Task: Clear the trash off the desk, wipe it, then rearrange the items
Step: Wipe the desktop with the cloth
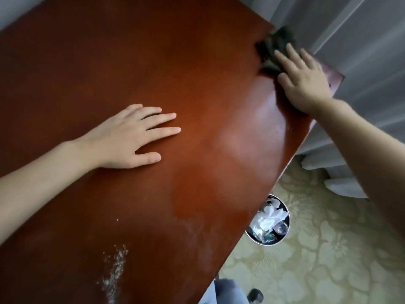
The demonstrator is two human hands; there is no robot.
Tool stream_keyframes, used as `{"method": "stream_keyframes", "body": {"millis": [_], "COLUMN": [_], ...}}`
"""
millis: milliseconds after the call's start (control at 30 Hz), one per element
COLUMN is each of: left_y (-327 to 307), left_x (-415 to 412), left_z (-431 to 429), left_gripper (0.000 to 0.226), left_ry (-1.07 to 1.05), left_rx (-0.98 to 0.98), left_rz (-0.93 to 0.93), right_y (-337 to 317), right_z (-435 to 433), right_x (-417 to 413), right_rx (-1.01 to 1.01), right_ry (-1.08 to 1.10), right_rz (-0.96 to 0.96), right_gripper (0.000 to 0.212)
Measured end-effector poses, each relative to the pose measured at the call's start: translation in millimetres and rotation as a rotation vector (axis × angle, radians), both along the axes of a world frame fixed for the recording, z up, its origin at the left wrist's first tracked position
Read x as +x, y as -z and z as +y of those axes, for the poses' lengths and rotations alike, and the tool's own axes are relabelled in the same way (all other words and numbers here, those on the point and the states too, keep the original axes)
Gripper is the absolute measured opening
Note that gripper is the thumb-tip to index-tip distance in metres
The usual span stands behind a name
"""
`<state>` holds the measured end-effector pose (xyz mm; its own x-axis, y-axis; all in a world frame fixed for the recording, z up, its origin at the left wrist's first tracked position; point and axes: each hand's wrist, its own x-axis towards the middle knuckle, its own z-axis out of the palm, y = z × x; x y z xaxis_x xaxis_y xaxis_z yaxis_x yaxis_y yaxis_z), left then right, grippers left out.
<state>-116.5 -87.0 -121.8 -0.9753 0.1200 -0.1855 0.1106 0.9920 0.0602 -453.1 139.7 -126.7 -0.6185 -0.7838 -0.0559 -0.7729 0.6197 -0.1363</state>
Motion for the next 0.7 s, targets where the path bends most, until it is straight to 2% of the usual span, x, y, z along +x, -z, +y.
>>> {"method": "stream_keyframes", "body": {"millis": [100, 267, 400, 700], "left_y": [-1, -2, -6, -12], "left_x": [14, 59, 103, 215], "left_z": [16, 48, 61, 67], "left_gripper": [0.061, 0.063, 0.064, 0.062], "left_ry": [-0.010, -0.088, -0.149, -0.288], "left_rx": [0.003, 0.047, 0.040, 0.050], "left_rz": [0.030, 0.008, 0.013, -0.006], "right_y": [1, 3, 9, 12], "right_z": [40, 82, 94, 101], "right_x": [38, 126, 210, 341], "right_rx": [0.033, 0.022, 0.024, 0.023], "right_ry": [-0.126, -0.227, -0.387, -0.493], "right_rz": [-0.004, -0.021, -0.004, 0.050], "right_gripper": [0.063, 0.060, 0.054, 0.056]}}
